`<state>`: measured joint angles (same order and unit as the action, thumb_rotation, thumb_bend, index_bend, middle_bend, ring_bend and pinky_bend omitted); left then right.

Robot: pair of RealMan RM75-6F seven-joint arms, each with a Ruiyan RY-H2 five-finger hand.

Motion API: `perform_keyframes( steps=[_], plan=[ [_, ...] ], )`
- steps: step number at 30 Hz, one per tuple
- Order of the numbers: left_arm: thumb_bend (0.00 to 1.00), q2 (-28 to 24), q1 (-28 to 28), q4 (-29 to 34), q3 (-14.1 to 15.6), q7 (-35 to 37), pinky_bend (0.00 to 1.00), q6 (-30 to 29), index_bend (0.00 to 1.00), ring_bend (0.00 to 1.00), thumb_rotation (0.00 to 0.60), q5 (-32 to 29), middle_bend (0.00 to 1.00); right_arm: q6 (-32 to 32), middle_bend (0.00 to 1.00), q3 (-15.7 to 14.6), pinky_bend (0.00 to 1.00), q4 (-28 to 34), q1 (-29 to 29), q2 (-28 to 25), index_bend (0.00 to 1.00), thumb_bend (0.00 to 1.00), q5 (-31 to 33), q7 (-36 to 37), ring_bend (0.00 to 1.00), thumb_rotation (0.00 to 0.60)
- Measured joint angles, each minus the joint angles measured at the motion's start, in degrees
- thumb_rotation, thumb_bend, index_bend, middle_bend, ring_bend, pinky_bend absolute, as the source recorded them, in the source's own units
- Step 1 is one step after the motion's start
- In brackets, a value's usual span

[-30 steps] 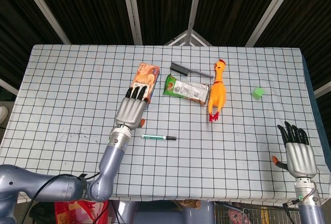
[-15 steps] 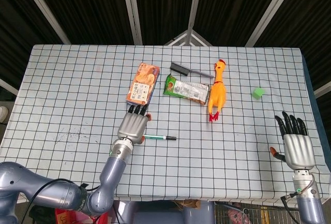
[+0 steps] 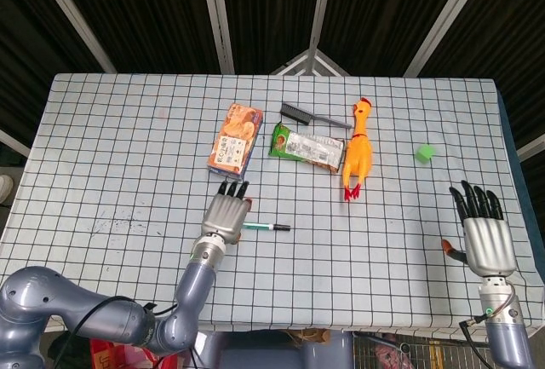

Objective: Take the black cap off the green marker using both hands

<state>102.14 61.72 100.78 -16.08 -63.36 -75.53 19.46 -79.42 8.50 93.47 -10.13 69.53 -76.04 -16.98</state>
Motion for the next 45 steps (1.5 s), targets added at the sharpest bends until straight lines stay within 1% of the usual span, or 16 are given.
perform_keyframes(
  steps=[6, 15, 22, 29, 37, 45],
  plan=[
    [0.4, 3.71, 0.15, -5.27, 1.88, 2.16, 0.0, 1.92, 0.38, 0.0, 0.6, 2.54, 0.0, -0.02, 0.0, -0.52, 0.07, -1.23, 0.37, 0.16, 0.11, 0.21, 0.12, 1.16, 0.0, 0.6],
    [0.41, 7.93, 0.48, -11.07, 2.82, 3.29, 0.0, 3.39, 0.4, 0.0, 0.6, 4.62, 0.01, -0.08, 0.0, -1.03, 0.07, -3.42, 0.68, 1.04, 0.11, 0.21, 0.0, 2.92, 0.0, 0.6],
    [0.45, 9.31, 0.34, -13.38, 2.37, 3.77, 0.0, 3.63, 0.42, 0.0, 0.6, 5.49, 0.02, 0.32, 0.0, -1.32, 0.07, -5.14, 0.82, 1.67, 0.11, 0.21, 0.24, 4.06, 0.0, 0.6],
    [0.46, 10.42, 0.15, -15.06, 1.72, 3.42, 0.0, 3.97, 0.43, 0.0, 0.6, 5.7, 0.03, 0.61, 0.0, -1.58, 0.07, -6.96, 1.0, 2.39, 0.11, 0.21, 0.38, 5.32, 0.0, 0.6],
    [0.46, 10.85, -0.18, -15.79, 1.47, 3.16, 0.0, 4.31, 0.46, 0.0, 0.6, 6.04, 0.04, 0.54, 0.0, -1.62, 0.07, -7.3, 1.09, 2.46, 0.11, 0.21, 0.32, 5.42, 0.0, 0.6],
    [0.47, 11.31, -0.54, -16.7, 1.46, 2.68, 0.0, 4.51, 0.47, 0.0, 0.6, 6.28, 0.05, 0.65, 0.0, -1.52, 0.07, -7.41, 0.94, 2.72, 0.11, 0.21, 0.36, 5.31, 0.0, 0.6]
  ],
)
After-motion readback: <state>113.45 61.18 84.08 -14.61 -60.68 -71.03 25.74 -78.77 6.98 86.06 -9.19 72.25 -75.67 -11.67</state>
